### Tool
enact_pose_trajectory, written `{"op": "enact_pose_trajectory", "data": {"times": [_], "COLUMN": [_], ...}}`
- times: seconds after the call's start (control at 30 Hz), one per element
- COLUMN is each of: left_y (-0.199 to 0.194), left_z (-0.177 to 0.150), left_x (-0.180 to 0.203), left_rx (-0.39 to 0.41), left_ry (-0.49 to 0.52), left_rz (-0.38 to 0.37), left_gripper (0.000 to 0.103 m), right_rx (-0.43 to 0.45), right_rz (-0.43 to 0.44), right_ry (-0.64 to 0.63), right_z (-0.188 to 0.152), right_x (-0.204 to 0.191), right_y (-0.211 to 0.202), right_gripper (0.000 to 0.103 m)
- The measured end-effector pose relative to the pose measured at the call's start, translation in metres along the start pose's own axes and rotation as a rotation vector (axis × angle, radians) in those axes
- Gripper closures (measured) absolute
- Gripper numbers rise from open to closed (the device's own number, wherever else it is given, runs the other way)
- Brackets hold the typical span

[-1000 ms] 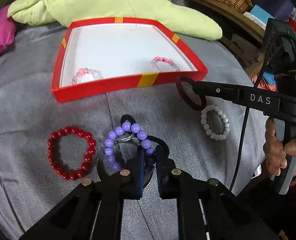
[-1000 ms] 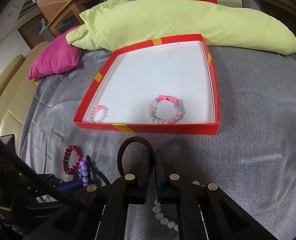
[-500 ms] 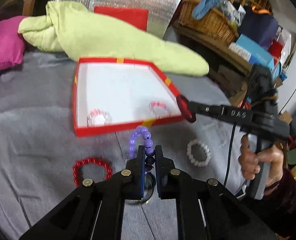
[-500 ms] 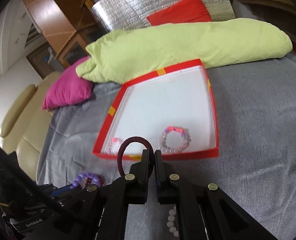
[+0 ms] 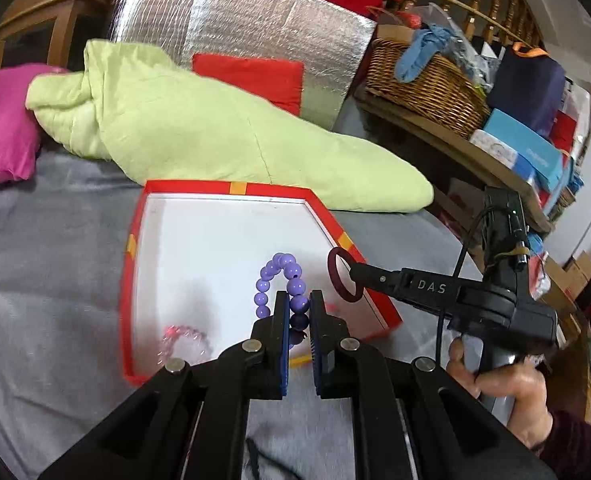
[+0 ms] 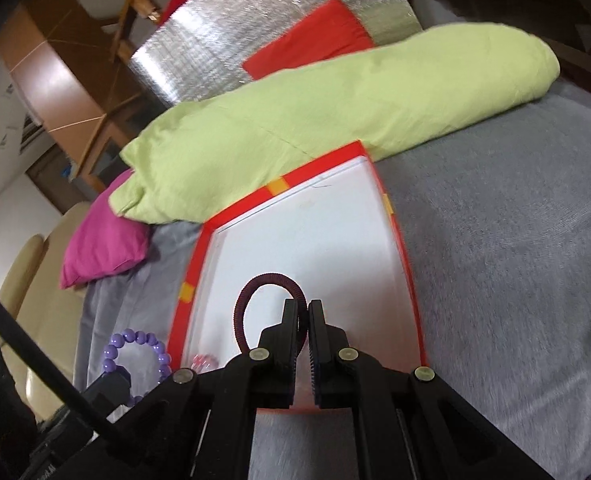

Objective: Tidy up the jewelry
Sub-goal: 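Carry the band and purple bracelet into the red box and open both tools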

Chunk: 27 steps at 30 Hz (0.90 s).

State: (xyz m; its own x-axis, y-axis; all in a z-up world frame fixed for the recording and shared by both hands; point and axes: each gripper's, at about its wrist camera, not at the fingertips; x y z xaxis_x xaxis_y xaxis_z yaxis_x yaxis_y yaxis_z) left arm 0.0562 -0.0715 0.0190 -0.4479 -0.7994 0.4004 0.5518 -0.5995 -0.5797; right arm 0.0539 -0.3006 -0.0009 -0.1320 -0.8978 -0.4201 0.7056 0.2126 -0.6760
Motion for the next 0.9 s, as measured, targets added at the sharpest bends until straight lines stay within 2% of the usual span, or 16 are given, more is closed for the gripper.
{"op": "enact_pose_trajectory", "data": {"times": [0.23, 0.43, 0.47, 0.5, 0.53, 0.6, 0.63, 0.83, 0.9], "left_y": [0.045, 0.064, 0.063, 0.061, 0.060, 0.054, 0.050, 0.022, 0.012], "left_z": [0.002, -0.002, -0.004, -0.005, -0.006, -0.007, -0.008, -0.012, -0.013], "left_x": [-0.006, -0.007, -0.006, -0.004, -0.002, 0.002, 0.004, 0.010, 0.006], "left_rx": [-0.053, -0.107, -0.108, -0.108, -0.107, -0.095, -0.081, -0.053, -0.046], "left_ry": [-0.022, -0.014, -0.004, 0.009, 0.017, 0.043, 0.060, 0.124, 0.146], "left_rz": [0.081, 0.147, 0.156, 0.168, 0.178, 0.204, 0.213, 0.274, 0.314], "left_gripper": [0.093, 0.093, 0.092, 0.090, 0.081, 0.064, 0.059, 0.040, 0.039], "right_rx": [-0.018, -0.020, -0.016, -0.013, -0.011, -0.003, 0.002, 0.018, 0.015], "right_rz": [-0.049, -0.057, -0.057, -0.056, -0.056, -0.057, -0.058, -0.070, -0.083], "right_ry": [0.078, 0.111, 0.111, 0.112, 0.114, 0.112, 0.107, 0.066, 0.050], "right_z": [0.019, 0.026, 0.026, 0.026, 0.026, 0.026, 0.026, 0.025, 0.023], "right_x": [0.019, 0.023, 0.023, 0.024, 0.025, 0.026, 0.025, 0.023, 0.022], "right_y": [0.033, 0.046, 0.046, 0.045, 0.043, 0.036, 0.033, 0.006, -0.002], "right_gripper": [0.097, 0.091, 0.088, 0.082, 0.079, 0.077, 0.077, 0.077, 0.077]}}
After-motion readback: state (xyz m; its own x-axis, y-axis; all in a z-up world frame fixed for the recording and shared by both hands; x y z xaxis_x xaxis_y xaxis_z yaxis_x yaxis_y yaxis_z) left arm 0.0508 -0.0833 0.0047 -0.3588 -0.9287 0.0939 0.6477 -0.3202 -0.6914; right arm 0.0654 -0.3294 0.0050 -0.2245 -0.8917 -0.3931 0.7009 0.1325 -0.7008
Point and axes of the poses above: each gripper's, at about its wrist camera, not at the fingertips, and y roughly the way its jaws point, x to its right, z to its top, and after that the axes turned 6 degrees about -y, right-handed
